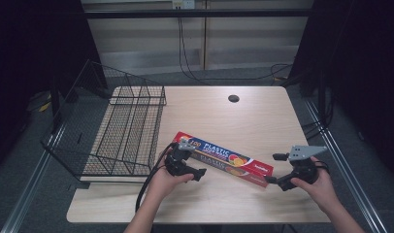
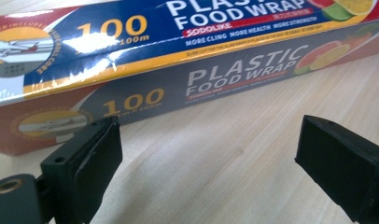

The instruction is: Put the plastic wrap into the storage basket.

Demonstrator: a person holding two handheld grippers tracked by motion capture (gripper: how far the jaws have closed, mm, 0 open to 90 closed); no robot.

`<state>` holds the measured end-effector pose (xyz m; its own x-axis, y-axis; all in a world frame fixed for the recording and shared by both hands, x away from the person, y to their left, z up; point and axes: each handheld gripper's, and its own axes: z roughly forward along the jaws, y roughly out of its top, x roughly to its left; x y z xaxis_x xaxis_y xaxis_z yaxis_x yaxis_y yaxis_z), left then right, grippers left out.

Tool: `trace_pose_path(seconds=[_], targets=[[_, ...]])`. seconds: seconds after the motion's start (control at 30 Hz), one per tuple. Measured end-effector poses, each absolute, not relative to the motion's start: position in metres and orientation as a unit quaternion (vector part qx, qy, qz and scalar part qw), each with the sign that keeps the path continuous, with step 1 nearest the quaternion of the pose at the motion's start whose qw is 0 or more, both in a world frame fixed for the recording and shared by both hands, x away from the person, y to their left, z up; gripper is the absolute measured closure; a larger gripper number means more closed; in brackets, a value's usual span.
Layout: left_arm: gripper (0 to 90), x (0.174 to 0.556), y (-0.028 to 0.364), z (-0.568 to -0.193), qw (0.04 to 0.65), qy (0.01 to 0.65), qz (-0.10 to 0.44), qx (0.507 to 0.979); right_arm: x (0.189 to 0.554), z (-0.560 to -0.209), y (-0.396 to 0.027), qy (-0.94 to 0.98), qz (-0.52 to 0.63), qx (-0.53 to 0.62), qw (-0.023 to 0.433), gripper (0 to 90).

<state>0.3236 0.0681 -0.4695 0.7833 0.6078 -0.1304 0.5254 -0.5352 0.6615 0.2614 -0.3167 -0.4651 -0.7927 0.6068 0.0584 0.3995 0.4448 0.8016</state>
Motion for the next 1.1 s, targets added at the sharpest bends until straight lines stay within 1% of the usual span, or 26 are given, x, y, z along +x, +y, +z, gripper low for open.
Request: trace_pose_path(seconds=[0.13, 0.43, 0.57, 0.63, 0.7, 0.8, 0.87, 0.97, 1.1], targets=[[7.0, 0.323, 0.065, -0.465, 0.358, 0.321, 0.054, 0.875, 0.261, -0.466, -0.318, 0.838, 0.437, 0.307, 0.114, 8.2], [6.4, 0.322, 0.059, -0.456, 0.357, 0.287, 0.039, 0.888, 0.259, -0.465, -0.32, 0.836, 0.44, 0.307, 0.113, 8.2], [5.7, 0.324, 0.052, -0.451, 0.356, 0.28, 0.046, 0.89, 0.26, -0.464, -0.32, 0.836, 0.442, 0.305, 0.112, 8.1], [4.8, 0.326, 0.049, -0.448, 0.35, 0.27, 0.053, 0.896, 0.26, -0.464, -0.32, 0.836, 0.443, 0.304, 0.111, 8.1], [3.7, 0.329, 0.045, -0.445, 0.354, 0.262, 0.047, 0.896, 0.26, -0.464, -0.319, 0.836, 0.444, 0.303, 0.11, 8.1], [2.3, 0.335, 0.039, -0.441, 0.339, 0.235, 0.05, 0.91, 0.26, -0.464, -0.319, 0.835, 0.446, 0.303, 0.109, 7.9], [1.2, 0.342, 0.036, -0.438, 0.328, 0.229, 0.044, 0.915, 0.26, -0.463, -0.32, 0.834, 0.448, 0.303, 0.109, 7.8], [1.0, 0.348, 0.03, -0.437, 0.331, 0.237, 0.049, 0.912, 0.26, -0.462, -0.321, 0.832, 0.452, 0.304, 0.109, 7.9], [0.6, 0.353, 0.023, -0.437, 0.337, 0.23, 0.032, 0.913, 0.259, -0.462, -0.322, 0.829, 0.457, 0.304, 0.105, 7.8]])
